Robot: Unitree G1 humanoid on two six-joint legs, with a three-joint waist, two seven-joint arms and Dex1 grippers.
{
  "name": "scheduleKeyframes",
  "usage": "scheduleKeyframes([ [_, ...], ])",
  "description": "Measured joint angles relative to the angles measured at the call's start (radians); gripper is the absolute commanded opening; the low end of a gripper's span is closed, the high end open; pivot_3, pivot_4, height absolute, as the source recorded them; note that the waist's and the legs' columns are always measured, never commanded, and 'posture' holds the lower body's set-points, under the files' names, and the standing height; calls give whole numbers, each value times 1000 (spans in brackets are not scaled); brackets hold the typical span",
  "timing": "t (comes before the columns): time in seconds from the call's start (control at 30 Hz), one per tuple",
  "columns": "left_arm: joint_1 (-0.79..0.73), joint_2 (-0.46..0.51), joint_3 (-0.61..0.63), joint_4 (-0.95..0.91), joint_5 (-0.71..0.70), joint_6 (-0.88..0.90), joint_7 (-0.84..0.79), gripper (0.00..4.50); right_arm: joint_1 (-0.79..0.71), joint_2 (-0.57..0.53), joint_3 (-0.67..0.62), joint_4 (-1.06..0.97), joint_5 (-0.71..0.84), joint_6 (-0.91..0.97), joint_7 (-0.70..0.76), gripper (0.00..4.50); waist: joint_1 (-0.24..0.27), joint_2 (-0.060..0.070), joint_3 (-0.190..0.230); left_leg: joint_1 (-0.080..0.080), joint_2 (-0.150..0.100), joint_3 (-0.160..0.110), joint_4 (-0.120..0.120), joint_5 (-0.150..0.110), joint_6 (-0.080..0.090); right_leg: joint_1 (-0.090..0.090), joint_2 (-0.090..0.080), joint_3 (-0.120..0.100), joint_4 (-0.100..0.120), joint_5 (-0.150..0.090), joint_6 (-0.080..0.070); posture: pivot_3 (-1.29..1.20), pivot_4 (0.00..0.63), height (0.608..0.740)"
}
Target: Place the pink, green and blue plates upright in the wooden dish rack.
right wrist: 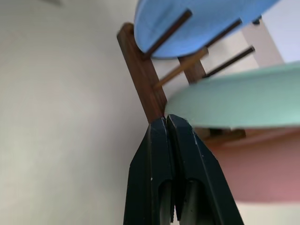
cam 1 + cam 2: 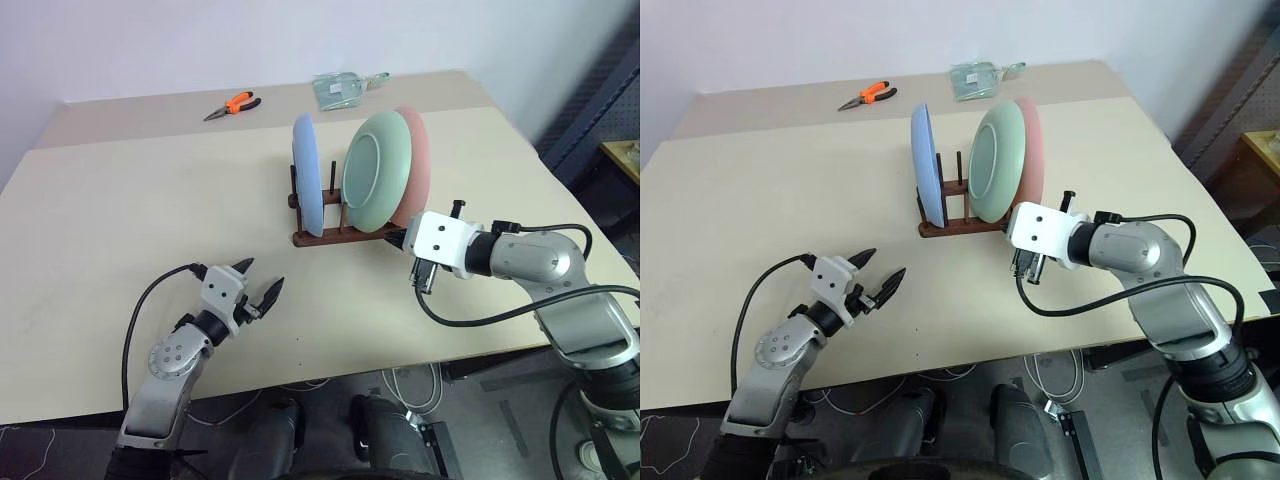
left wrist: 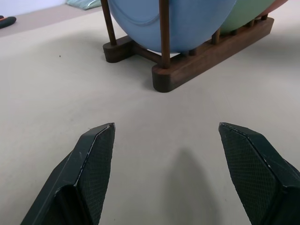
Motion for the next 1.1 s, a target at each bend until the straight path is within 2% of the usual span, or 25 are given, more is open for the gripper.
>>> scheduleKeyframes([
  [0.4, -24, -1, -28, 11, 4, -1, -13, 3629, -60, 23, 35, 104, -110, -19, -97, 19, -1, 0, 0, 0, 0, 0, 0, 0, 0, 0, 0, 0, 0, 0, 0, 0, 150, 740],
  [1.1, -5, -2, -32, 11, 6, -2, 0, 3629, -112, 91, 43, 82, -102, -101, -85, 19, -1, 0, 0, 0, 0, 0, 0, 0, 0, 0, 0, 0, 0, 0, 0, 0, 150, 740],
])
